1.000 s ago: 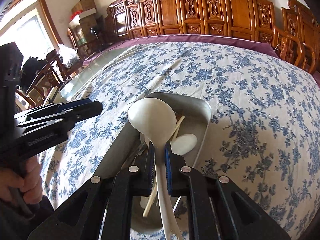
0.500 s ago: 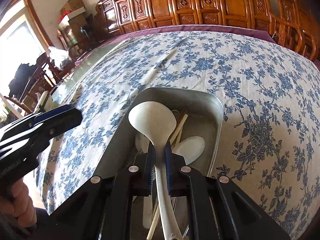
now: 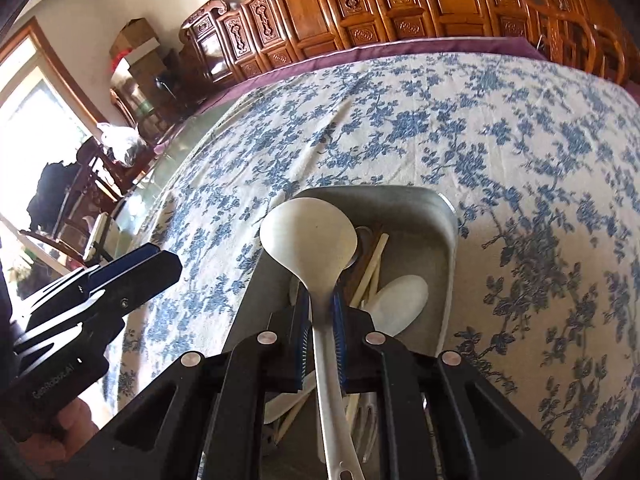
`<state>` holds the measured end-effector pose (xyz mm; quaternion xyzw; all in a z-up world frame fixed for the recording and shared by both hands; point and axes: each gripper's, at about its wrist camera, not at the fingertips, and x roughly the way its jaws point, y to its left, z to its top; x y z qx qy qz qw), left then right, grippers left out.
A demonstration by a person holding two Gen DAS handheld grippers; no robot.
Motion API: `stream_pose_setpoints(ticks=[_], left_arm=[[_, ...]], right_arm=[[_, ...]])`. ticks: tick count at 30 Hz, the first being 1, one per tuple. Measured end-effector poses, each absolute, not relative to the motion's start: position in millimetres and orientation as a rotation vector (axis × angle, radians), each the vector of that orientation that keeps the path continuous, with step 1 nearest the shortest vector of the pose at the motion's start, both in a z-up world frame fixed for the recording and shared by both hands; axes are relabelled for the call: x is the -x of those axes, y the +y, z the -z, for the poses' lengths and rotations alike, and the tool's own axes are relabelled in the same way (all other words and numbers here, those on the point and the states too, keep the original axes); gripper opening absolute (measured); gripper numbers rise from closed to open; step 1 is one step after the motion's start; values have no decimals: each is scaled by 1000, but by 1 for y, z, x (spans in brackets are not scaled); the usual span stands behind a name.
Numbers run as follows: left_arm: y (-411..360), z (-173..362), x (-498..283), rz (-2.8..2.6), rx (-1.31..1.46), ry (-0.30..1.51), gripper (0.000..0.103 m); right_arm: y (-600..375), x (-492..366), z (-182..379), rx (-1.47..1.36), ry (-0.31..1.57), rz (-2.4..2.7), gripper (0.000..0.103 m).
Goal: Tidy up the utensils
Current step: 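Lower the white spoon into the grey tray and open the right gripper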
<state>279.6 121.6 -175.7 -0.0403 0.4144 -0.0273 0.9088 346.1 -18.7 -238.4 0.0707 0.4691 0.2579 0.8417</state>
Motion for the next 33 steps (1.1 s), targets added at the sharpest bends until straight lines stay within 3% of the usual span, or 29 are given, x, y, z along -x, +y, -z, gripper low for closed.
stream_pose_setpoints(ticks=[12, 15, 24, 29, 33], left_arm=[[120, 175, -279, 55, 81, 856, 29], [120, 176, -279, 56, 80, 856, 29], [117, 176, -278, 60, 72, 859, 29], [112, 174, -276, 65, 61, 847, 29], [105, 173, -273, 68, 49, 838, 29]], right_arm=[[-20, -343, 246, -88, 1011, -563, 15], [-17, -335, 247, -1, 982, -559, 22], [-27, -314, 226, 100, 874, -573, 22], [-44, -301, 212, 127, 827, -557, 31], [-61, -292, 206, 127, 805, -538, 45]])
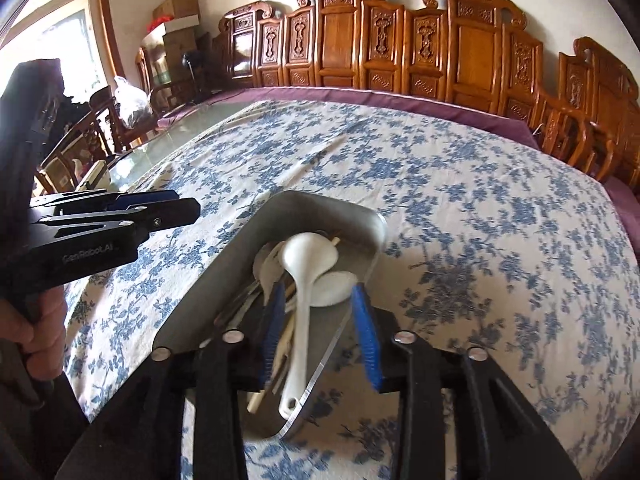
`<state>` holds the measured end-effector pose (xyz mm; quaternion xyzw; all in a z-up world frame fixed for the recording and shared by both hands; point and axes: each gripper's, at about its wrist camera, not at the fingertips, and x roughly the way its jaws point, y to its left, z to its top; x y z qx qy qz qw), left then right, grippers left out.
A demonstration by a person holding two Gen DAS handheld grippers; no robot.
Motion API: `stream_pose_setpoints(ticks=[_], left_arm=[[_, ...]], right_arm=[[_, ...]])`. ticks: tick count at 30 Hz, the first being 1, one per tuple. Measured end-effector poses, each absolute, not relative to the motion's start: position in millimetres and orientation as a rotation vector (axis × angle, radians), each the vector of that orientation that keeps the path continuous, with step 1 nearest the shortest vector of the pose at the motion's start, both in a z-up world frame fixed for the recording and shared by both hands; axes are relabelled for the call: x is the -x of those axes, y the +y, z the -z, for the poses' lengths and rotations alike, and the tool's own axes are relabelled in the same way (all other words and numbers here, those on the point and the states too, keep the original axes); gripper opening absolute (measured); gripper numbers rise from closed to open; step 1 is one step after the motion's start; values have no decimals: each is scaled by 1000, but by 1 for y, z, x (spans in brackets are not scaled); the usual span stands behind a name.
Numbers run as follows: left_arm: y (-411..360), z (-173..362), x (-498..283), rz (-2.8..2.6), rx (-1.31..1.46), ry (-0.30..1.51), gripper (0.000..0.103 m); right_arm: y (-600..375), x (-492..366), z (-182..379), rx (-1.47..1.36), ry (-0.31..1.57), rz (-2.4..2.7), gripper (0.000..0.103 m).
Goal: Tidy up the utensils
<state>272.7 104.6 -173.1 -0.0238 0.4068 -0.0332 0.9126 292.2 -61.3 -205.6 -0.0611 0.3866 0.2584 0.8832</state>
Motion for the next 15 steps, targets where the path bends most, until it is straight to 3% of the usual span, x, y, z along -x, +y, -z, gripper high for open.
stream_pose_setpoints(ticks=[5, 6, 7, 9, 15], left_arm=[[95, 170, -267, 73, 29, 826, 29], [92, 170, -267, 73, 24, 826, 32], [90, 170, -265, 72, 20, 826, 44], [85, 168, -261, 77, 11, 816, 51], [63, 158, -247, 87, -31, 788, 74]], right_arm=[[-83, -280, 198, 106, 775, -496, 70], [-87, -278, 197, 102, 769, -483, 77], [-91, -276, 195, 99, 763, -471, 84], [-102, -272, 193, 88, 750, -443, 92], [-129, -262, 186, 69, 735, -379, 100]])
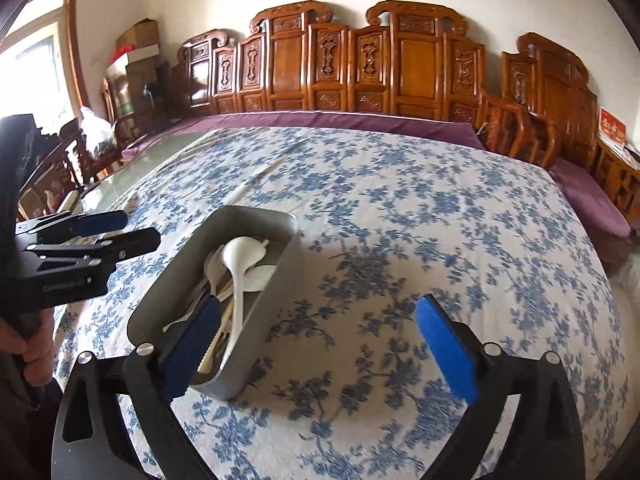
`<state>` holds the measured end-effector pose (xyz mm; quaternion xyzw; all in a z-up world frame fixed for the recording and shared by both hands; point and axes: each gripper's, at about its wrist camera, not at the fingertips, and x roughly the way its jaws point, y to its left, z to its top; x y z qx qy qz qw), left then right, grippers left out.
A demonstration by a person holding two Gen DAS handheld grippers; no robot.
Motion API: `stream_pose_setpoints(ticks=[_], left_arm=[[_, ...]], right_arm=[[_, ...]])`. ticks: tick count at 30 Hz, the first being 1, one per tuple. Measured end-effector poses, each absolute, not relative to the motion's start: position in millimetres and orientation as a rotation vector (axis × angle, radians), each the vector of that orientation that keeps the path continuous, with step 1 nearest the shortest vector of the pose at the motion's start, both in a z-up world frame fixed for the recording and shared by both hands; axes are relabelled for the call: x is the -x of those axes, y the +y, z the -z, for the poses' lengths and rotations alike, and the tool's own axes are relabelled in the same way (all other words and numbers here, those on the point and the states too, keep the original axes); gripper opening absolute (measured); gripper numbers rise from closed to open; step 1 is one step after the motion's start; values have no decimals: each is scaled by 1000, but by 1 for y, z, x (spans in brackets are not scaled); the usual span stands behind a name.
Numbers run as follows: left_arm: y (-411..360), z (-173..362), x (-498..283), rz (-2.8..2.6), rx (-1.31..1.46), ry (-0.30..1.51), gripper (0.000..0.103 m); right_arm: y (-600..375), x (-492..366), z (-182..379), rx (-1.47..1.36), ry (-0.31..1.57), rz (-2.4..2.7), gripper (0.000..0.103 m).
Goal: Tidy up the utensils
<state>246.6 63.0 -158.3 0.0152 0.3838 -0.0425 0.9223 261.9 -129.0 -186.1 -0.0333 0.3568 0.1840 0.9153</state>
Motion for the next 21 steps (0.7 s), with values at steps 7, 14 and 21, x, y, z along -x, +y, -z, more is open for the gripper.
stream_pose_setpoints(ticks=[7, 14, 21], left_arm=[[38, 158, -227, 87, -70, 792, 92], [23, 160, -205, 72, -90, 829, 95], [11, 144, -171, 78, -72, 839, 95]], right_arm=[[-152, -243, 178, 56, 724, -338, 100], [-175, -218, 166, 25, 713, -298, 100], [-195, -180, 142, 10, 670, -270, 100]])
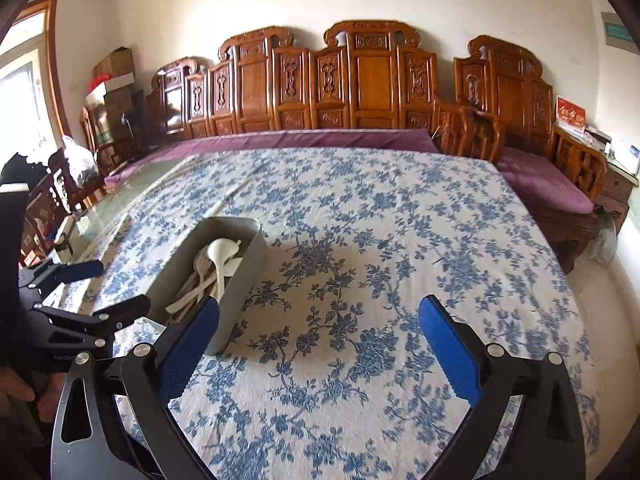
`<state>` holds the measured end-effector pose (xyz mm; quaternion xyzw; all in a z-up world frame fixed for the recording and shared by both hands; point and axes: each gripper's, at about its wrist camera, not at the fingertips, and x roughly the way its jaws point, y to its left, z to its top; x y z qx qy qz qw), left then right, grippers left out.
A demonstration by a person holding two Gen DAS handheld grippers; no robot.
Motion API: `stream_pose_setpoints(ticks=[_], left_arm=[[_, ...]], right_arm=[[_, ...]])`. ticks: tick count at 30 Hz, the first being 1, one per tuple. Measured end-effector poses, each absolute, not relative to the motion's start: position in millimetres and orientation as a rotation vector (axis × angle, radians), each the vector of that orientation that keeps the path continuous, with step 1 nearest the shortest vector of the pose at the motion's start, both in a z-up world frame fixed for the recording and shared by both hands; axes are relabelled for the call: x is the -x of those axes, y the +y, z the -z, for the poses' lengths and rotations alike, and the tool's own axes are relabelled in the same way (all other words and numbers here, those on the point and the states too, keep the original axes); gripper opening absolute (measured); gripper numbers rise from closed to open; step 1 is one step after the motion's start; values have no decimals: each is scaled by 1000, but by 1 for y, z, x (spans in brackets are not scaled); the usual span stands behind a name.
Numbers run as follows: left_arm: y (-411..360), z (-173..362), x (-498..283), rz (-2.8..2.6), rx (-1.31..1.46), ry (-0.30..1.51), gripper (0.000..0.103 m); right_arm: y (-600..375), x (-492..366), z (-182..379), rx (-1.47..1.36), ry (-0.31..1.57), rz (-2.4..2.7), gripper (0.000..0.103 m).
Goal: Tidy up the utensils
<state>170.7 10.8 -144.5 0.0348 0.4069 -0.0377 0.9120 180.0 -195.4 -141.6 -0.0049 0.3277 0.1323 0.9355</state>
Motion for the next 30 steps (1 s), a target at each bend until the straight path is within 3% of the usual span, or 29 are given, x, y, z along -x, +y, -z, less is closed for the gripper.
stream_pose_setpoints(ticks=[10, 30], left_arm=[[2, 98, -126, 64, -47, 792, 95], [1, -20, -46, 8, -10, 481, 95]], right_arm=[[-217, -123, 97, -7, 593, -227, 100], [-221, -52, 3, -4, 381, -203, 100]])
